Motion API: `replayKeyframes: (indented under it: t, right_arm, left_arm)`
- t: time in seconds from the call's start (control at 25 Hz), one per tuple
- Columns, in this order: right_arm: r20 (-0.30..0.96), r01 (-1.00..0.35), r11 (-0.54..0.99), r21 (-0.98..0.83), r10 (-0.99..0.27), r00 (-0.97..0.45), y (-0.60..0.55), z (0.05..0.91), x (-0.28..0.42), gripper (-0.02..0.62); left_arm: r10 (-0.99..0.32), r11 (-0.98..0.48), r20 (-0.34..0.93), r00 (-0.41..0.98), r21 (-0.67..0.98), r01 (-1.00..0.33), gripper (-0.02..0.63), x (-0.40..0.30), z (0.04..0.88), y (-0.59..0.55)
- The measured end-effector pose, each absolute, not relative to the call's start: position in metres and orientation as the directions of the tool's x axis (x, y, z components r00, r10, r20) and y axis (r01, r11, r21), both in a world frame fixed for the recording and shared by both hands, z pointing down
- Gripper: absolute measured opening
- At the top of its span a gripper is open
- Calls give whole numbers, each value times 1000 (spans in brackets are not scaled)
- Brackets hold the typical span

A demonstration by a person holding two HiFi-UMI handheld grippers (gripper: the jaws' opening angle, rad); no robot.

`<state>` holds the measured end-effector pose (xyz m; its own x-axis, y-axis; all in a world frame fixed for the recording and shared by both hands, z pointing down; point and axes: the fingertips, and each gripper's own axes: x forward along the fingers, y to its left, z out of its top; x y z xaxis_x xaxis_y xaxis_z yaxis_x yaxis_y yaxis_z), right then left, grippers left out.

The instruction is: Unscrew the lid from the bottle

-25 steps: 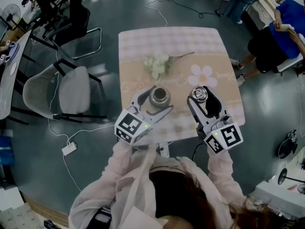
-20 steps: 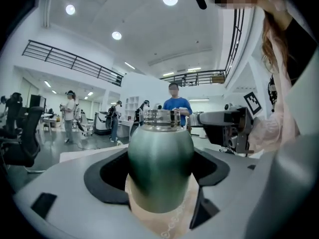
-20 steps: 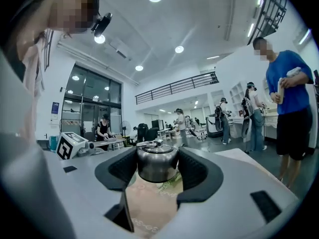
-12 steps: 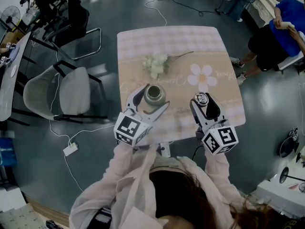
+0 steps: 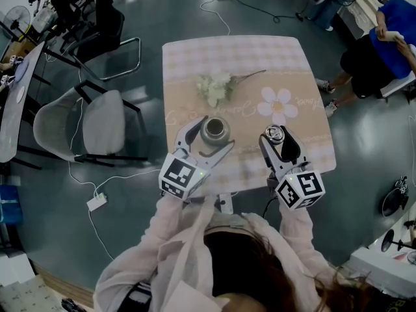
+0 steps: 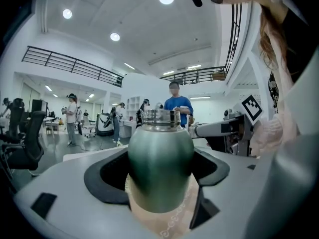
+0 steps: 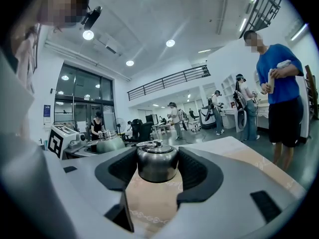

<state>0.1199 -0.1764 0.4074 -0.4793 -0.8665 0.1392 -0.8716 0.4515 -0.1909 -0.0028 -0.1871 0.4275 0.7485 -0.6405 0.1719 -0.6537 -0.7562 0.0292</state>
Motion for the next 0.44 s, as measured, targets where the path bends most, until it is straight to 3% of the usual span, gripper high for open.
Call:
replayKeyframes:
  t: [0.44]
  right_arm:
    - [143, -872, 454, -184, -865, -481, -176, 406, 119, 272]
  left_arm:
    - [-637, -757, 192, 747, 26, -652, 379, -3, 432, -184]
